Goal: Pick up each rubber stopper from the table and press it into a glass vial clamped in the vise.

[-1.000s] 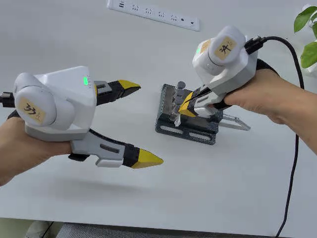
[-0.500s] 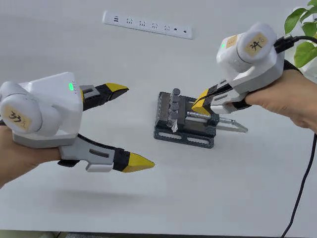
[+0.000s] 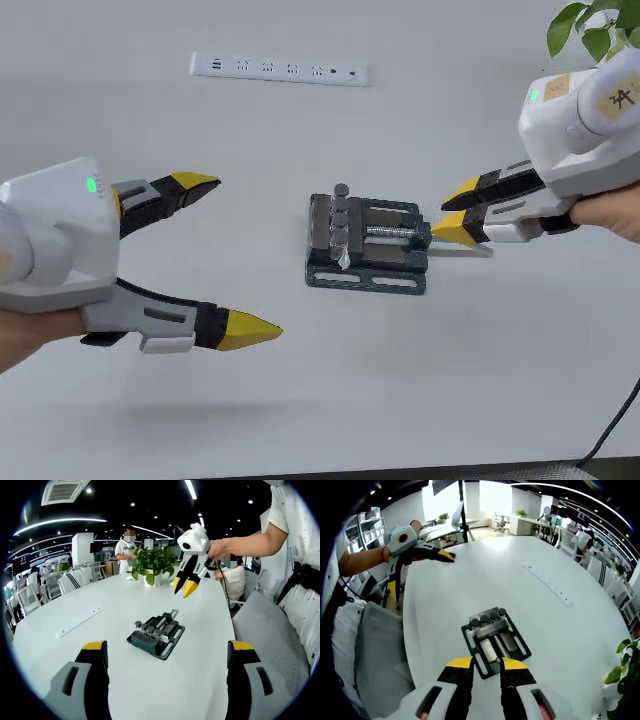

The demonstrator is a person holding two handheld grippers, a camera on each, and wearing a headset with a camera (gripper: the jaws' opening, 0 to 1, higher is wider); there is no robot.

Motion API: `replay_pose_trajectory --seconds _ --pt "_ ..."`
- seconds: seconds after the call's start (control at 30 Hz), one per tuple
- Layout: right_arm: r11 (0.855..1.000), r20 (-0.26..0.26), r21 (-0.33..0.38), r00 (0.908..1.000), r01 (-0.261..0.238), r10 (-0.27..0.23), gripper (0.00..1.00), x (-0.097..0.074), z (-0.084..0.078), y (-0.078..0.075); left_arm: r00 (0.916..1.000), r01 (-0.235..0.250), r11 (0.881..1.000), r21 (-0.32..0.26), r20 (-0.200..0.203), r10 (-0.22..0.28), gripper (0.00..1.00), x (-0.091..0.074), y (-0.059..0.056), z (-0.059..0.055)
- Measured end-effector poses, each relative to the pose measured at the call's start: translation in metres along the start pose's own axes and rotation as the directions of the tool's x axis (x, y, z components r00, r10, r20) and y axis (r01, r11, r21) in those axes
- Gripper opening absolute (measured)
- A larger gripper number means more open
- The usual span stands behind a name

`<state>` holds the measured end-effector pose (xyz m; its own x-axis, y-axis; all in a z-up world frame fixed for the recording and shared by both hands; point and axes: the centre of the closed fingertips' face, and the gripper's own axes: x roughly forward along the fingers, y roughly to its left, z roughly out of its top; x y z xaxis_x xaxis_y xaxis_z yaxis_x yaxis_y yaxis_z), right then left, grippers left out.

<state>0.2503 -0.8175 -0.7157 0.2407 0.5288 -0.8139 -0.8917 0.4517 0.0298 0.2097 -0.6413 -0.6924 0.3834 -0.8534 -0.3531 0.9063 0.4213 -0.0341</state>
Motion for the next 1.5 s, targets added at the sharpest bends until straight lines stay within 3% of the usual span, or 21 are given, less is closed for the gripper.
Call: replay_pose_trajectory --seconds 0.2,0.37,0.47,0.63,0.83,1.07,1.5 --pt "0.998 0.094 0.066 0.9956 -0.007 0.001 0.33 -0.006 -0.013 0.006 1.0 -0.004 1.0 0.01 -0.008 0.005 0.99 -0.001 0.001 0.001" --pt "0.993 0.203 0.115 0.9792 -0.013 -0.01 0.48 -0.003 -0.023 0.007 0.9996 -0.012 1.0 0.027 -0.026 0.012 0.99 0.002 0.003 -0.002" --pt "0.994 0.23 0.107 0.9731 -0.014 -0.011 0.6 0.001 -0.035 0.009 0.9991 -0.011 1.0 0.029 -0.04 0.013 0.99 0.005 0.003 -0.008" --pt "0.995 0.28 0.094 0.96 -0.026 -0.001 0.81 0.006 -0.041 0.019 0.9983 -0.015 1.0 0.019 -0.057 0.016 0.99 0.007 0.002 -0.016" --pt "0.995 0.33 0.094 0.944 -0.044 0.011 0.94 0.007 -0.043 0.026 0.9969 -0.021 1.0 0.0 -0.076 0.021 0.99 0.007 -0.001 -0.024" --pt "0.994 0.358 0.101 0.9337 -0.047 0.008 0.99 0.005 -0.048 0.03 0.9958 -0.011 1.0 -0.012 -0.09 0.01 0.99 0.007 -0.005 -0.029" --pt "0.992 0.373 0.119 0.9278 -0.045 -0.003 0.99 0.0 -0.05 0.032 0.9945 -0.009 1.0 -0.02 -0.104 0.007 0.99 0.007 -0.007 -0.034"
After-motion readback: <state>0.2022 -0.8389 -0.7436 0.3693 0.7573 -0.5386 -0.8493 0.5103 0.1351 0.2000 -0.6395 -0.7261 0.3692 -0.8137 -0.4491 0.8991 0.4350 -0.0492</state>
